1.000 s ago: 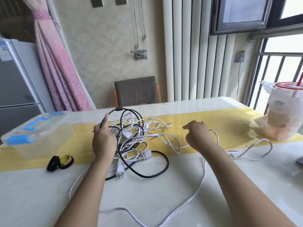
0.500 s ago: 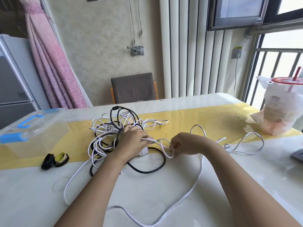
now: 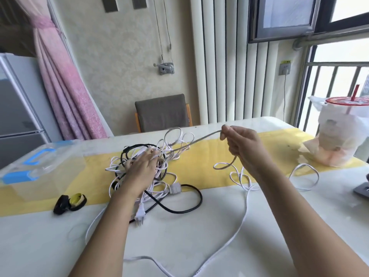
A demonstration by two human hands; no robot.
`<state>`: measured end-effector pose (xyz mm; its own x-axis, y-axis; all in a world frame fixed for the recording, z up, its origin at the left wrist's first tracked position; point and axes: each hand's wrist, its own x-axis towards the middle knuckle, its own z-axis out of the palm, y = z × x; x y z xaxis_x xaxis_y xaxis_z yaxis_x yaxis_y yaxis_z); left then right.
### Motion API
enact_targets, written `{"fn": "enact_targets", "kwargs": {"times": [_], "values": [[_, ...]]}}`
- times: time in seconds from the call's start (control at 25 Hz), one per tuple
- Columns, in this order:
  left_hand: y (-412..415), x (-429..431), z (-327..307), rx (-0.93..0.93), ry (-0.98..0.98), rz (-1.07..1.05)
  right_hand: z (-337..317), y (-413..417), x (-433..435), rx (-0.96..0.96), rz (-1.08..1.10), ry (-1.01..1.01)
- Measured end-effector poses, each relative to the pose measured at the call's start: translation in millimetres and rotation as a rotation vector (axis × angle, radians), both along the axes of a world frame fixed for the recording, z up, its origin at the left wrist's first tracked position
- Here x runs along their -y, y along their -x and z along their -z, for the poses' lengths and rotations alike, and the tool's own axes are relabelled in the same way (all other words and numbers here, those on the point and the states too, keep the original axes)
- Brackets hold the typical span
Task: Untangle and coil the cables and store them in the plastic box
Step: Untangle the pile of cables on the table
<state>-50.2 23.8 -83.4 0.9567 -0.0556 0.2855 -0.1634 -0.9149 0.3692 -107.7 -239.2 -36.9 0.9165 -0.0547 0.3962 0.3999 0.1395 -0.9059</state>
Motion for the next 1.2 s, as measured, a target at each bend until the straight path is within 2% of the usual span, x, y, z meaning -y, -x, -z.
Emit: {"fn": "enact_targets", "kwargs": {"times": [0.08,0.12,0.16,0.2,0.24,0.32,0.36,0.4,0.44,0.52,0.56,0.68,0.76,0.84,0.92,1.04,1.12,1.2], "values": [[-6.0,-21.7,5.4,-0.047,0.022,-0.154,-9.6,0.0,23.3,0.049,0.114,-0.364],[-8.9,-31.4,10.0,-0.054,0.106,-0.214,-12.6,0.1,34.2,0.057,0.199,-0.466],[-12.0,-37.2,14.2,-0.03,0.207,-0.25,-12.5,0.8,43.1,0.04,0.32,-0.453],[-13.8,-39.8,17.3,0.014,0.299,-0.275,-9.6,0.1,49.5,-0.019,0.463,-0.307],[-13.7,-38.6,18.0,0.056,0.362,-0.298,-4.6,-3.0,52.9,-0.139,0.611,0.0],[-11.7,-32.4,16.9,0.126,0.385,-0.339,16.0,-13.5,52.4,-0.414,0.788,0.846],[-9.5,-29.6,16.4,0.151,0.372,-0.344,24.1,-14.9,43.0,-0.472,0.796,1.179],[-7.8,-27.8,16.1,0.177,0.355,-0.337,30.9,-16.1,30.5,-0.432,0.778,1.355],[-7.0,-27.7,15.9,0.214,0.334,-0.318,35.4,-18.4,17.1,-0.318,0.714,1.386],[-5.1,-27.2,16.4,0.304,0.307,-0.239,41.5,-20.8,-12.2,-0.111,0.459,1.187],[-3.5,-25.5,16.1,0.329,0.299,-0.174,43.4,-20.1,-27.8,-0.075,0.321,1.078],[11.7,-12.5,9.5,0.245,0.286,0.156,51.7,-9.0,-59.0,-0.162,0.0,0.927],[20.6,2.2,8.4,0.085,0.268,0.381,47.6,0.6,-66.0,-0.216,-0.082,0.845],[20.9,12.3,10.2,-0.015,0.269,0.446,35.7,3.4,-65.9,-0.121,0.0,0.874],[14.4,15.7,13.5,-0.071,0.289,0.401,21.5,6.4,-60.3,-0.029,0.054,0.794],[-1.9,15.7,23.8,-0.028,0.136,0.316,2.7,7.3,-37.6,0.037,0.158,0.481],[-12.0,15.6,24.7,0.11,0.053,0.089,-4.5,9.4,-20.9,0.092,0.244,0.347],[-16.1,11.4,18.0,0.263,0.1,-0.178,-8.1,9.3,-8.8,0.137,0.352,0.238]]}}
